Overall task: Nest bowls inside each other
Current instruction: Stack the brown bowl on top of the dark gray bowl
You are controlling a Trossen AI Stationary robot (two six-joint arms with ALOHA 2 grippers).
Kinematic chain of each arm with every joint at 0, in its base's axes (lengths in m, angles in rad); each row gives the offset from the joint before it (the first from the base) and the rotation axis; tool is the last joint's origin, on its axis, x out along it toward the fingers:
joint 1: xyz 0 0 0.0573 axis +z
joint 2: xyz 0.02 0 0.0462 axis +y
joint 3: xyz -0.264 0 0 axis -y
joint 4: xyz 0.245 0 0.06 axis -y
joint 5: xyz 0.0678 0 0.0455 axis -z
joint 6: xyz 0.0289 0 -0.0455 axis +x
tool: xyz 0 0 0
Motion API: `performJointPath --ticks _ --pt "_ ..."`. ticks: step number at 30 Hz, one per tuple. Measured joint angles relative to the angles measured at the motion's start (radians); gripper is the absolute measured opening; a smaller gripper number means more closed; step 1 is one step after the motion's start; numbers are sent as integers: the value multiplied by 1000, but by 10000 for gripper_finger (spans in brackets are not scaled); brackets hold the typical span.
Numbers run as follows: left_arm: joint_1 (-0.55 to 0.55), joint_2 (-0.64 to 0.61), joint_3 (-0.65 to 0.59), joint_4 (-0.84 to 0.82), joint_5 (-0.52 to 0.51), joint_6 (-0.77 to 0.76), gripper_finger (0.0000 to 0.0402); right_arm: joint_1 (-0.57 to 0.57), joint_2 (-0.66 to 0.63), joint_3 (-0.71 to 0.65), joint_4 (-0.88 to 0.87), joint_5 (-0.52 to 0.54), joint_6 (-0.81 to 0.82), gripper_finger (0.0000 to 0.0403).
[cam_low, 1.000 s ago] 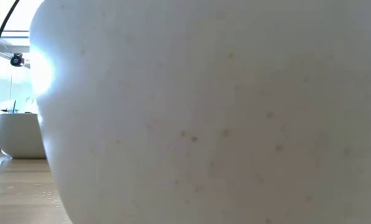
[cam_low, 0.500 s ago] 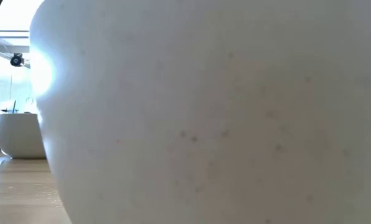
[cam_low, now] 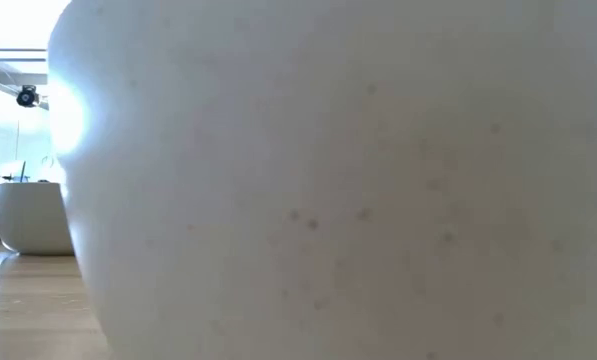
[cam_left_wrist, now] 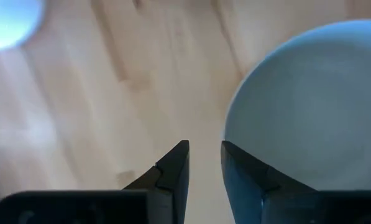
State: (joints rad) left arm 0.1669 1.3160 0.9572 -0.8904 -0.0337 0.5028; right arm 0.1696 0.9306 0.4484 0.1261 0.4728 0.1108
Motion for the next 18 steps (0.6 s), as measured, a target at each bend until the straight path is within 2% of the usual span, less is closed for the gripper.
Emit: performJointPath --ticks 2,8,18 --pt "42 2 -14 1 58 7 77 0 2 0 4 0 -3 63" --pt "118 50 -28 4 76 35 77 0 6 0 7 0 -7 63" --pt "133 196 -28 1 154 36 77 0 8 0 5 0 -10 63"
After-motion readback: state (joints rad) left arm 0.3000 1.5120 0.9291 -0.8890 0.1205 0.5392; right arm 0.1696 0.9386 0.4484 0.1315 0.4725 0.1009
